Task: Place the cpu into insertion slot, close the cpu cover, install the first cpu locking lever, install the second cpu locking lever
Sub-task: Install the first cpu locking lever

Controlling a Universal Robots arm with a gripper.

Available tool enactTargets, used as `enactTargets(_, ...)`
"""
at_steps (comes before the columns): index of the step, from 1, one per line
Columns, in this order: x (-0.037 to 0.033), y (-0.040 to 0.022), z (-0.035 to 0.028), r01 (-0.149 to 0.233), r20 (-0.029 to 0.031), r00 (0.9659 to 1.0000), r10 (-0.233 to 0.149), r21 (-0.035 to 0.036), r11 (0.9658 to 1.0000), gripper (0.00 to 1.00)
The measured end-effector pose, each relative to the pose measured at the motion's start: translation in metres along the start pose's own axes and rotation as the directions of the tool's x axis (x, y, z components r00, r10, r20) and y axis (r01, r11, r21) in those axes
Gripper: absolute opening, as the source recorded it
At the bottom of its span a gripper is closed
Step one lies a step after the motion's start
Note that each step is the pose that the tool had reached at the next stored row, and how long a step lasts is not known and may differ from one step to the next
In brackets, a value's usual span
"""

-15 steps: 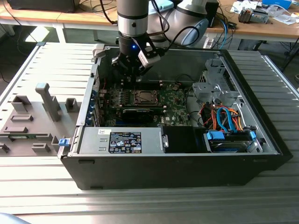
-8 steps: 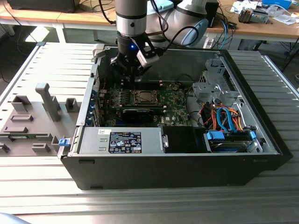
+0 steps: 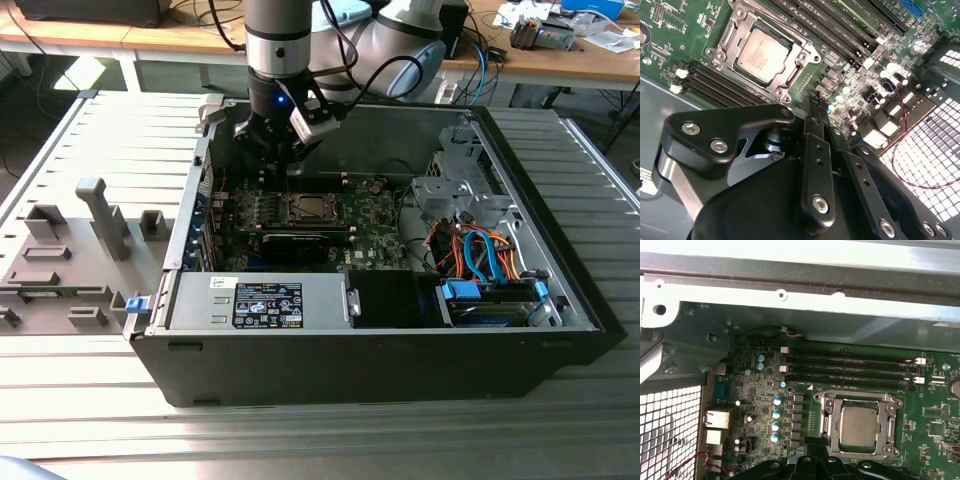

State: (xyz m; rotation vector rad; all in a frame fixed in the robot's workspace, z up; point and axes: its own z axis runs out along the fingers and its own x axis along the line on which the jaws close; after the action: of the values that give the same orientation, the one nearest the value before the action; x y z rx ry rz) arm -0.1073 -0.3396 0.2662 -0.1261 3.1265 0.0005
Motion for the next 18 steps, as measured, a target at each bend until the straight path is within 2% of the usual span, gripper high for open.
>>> enactTargets(5, 0.0029, 0.0013, -0.0001, 0.000, 0.0000, 1.0000, 0.000, 0.0000, 1.0000, 0.11)
enactTargets(11, 0.0047, 0.0057, -0.0001, -0.001, 0.0002, 1.0000, 0.001, -0.0013, 1.0000, 0.11)
enactTargets(14, 0.0079, 0.0071, -0.0001, -0.004, 0.0007, 1.0000, 0.004, -0.0050, 1.0000, 0.11)
enactTargets(18, 0.0147, 0.0090, -0.0002, -0.015, 0.0018, 0.9999, 0.015, -0.0167, 0.9998, 0.11)
